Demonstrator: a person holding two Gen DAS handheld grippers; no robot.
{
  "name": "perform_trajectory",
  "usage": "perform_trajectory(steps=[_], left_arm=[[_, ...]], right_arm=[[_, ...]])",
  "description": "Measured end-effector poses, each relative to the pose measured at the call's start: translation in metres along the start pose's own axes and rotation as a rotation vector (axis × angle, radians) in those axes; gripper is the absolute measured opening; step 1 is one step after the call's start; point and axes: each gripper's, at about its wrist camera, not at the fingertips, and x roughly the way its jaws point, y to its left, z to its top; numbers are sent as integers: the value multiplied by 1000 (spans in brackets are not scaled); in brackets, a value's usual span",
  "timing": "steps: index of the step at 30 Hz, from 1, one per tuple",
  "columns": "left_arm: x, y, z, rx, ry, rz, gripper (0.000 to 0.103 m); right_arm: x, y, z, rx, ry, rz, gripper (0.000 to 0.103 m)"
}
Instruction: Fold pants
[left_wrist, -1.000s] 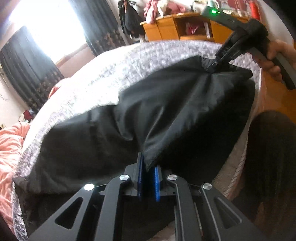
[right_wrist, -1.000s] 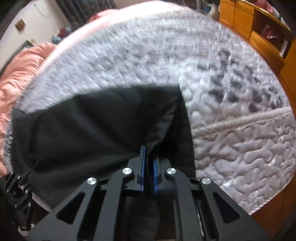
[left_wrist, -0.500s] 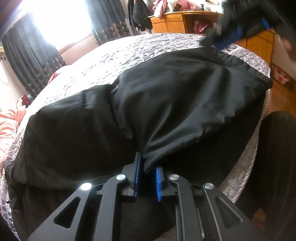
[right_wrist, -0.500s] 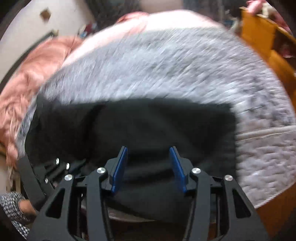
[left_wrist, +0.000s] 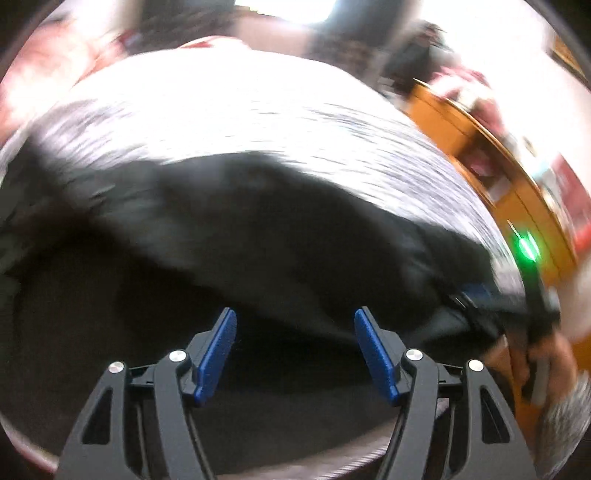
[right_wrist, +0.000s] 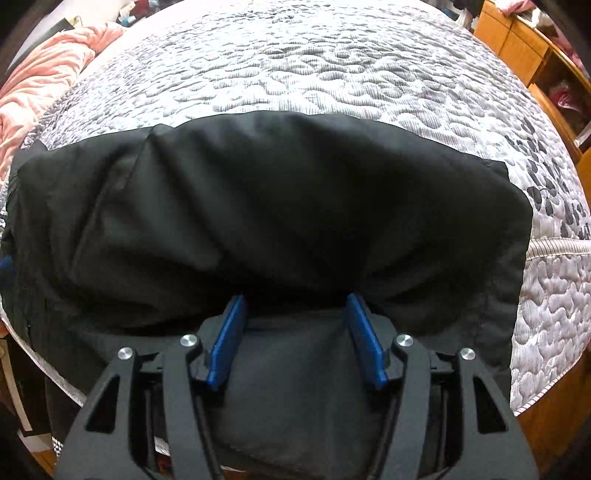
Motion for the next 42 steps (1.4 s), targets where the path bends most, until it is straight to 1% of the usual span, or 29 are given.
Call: perform_trajectory(steps=[1,2,5,6,7,9,10,12,13,14,15,17,18,19,22,24,25,28,30,33,34,35,37,39,40,41,42], left_arm=[[2,22,6,-69,19,16,65],[4,36,10,-112,32,11,65],[13,74,26,-252,53,-47,65],[14,81,28,-281,55,-64,65],[18,90,33,-327,53,-107,67],[27,100,37,-376,69,-136,67],[31,104,39,-400,80,-159,65],[36,106,40,-442,75,-209,48],[37,105,41,-444,75,-226,32],[37,103,42,-449,68,-211,23],[37,99,42,-440,53,-189,18],[29,95,46,-420,28,-168,7],[23,90,44,-414,-1,-167,6],[18,93,47,-411,-21,-168,5],[-10,84,40,-388,-123,-153,4],[-38,68,26,-334,-216,-122,4],[-47,61,21,-318,-245,-113,4],[-79,37,-15,-239,-331,-68,4],[-90,28,-40,-212,-354,-34,5],[-92,23,-76,-220,-357,11,5],[-88,22,-81,-214,-348,25,5],[-80,23,-87,-209,-321,33,5],[-68,29,-92,-213,-270,35,6],[-59,42,-94,-244,-222,22,9],[-54,49,-93,-266,-203,12,11],[-55,54,-98,-275,-197,5,13],[-55,57,-96,-290,-187,-12,13]], right_arm=[[0,0,1,6,-2,2,58],[-1,-4,-1,7,-4,3,58],[-1,-4,-1,9,-8,4,59],[-1,-4,0,11,-8,6,59],[-1,-3,0,12,-7,7,59],[-3,-5,-4,12,-7,10,60],[-3,-5,-4,12,-7,10,60],[-1,-5,-3,11,-6,11,61],[-2,-5,-3,9,-6,12,62],[0,-6,-2,8,-7,13,62],[1,-6,-3,7,-7,13,64],[2,-3,-2,5,-7,9,66],[2,-1,-2,5,-7,9,67],[3,-1,-2,6,-7,9,68],[3,0,-1,7,-1,16,68],[2,-1,0,10,6,25,68],[2,-1,1,8,11,29,68],[3,0,5,-10,24,21,68],[3,4,6,-33,34,-3,68],[4,6,5,-45,42,-18,70],[5,7,4,-45,44,-23,70],[5,8,4,-44,46,-30,71],[6,9,5,-39,50,-36,72],[7,10,3,-41,50,-45,73],[8,12,3,-41,50,-49,73],[8,12,3,-41,50,-51,73],[10,10,4,-41,50,-52,74]])
